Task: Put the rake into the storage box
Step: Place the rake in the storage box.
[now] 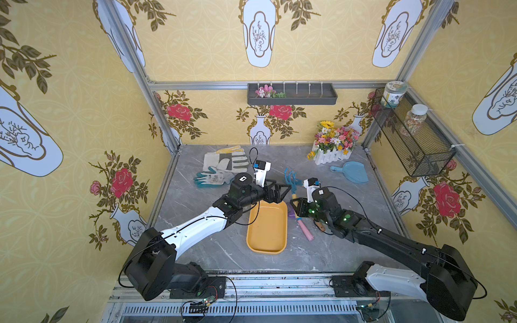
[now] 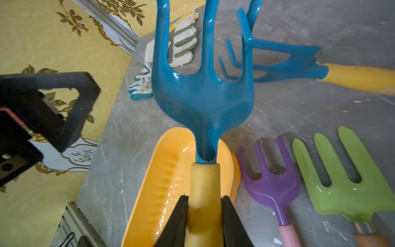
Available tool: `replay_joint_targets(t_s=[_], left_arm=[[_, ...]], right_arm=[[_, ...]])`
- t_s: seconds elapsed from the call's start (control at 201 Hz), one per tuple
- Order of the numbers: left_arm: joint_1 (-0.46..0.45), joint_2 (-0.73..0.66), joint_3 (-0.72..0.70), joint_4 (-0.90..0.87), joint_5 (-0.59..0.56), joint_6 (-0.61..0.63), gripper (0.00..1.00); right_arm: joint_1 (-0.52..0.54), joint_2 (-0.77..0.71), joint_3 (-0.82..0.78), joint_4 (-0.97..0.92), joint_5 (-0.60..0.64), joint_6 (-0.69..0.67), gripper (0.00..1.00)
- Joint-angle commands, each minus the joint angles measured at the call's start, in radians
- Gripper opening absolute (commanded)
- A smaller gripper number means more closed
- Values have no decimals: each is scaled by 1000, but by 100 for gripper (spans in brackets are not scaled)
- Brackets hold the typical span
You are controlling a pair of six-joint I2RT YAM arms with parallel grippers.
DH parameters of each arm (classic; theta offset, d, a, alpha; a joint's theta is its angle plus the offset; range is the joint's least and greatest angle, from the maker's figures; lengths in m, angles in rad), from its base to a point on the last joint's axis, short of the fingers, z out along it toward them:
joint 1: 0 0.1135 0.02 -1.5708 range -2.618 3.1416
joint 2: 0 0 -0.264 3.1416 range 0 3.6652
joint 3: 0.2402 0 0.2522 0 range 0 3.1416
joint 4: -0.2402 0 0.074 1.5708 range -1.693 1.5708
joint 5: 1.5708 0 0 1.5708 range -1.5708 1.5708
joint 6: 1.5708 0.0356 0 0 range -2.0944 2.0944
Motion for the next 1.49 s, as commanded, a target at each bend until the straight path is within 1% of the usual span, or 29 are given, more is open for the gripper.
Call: replay_joint_targets(t_s=[0.0, 0.095, 0.229, 0.448, 0.543, 0.672, 0.786, 0.911, 1.01, 1.125, 1.19, 1.269, 1.384, 1.488], left_arm=[[1, 1, -8, 33, 23, -8, 100], [1, -9, -6, 22, 9, 1, 100], [1, -23, -11, 10, -6, 12, 100], [1, -36, -26, 1, -14, 20, 100], [1, -26, -29, 4, -8, 18, 100], [0, 1, -32, 23, 13, 5, 100], [0, 27, -31, 39, 40, -11, 100], [1, 42, -29, 54, 53, -22, 100], [1, 46, -29, 59, 54, -26, 100], [5, 46, -32, 60, 45, -26, 100], [12, 42, -37, 59, 42, -26, 100], [25, 33, -50, 61, 30, -30, 100], [52, 17, -69, 57, 12, -33, 100], [83, 10, -94, 94, 37, -64, 100]], right_arm=[[-23, 18, -16, 134, -24, 30, 0], [-56, 49, -46, 169, -23, 60, 0], [-84, 104, -85, 227, -60, 89, 0], [-95, 128, -108, 247, -94, 88, 0], [-95, 125, -90, 255, -142, 69, 0], [-90, 122, -56, 299, -254, 55, 0], [-90, 149, -59, 434, -390, 94, 0], [-90, 204, -95, 683, -486, 191, 0], [-86, 266, -104, 862, -549, 271, 0], [-80, 308, -108, 979, -571, 325, 0], [-75, 306, -104, 974, -567, 320, 0], [-73, 274, -93, 917, -557, 284, 0], [-66, 202, -60, 758, -547, 189, 0], [-50, 160, -27, 639, -559, 117, 0]])
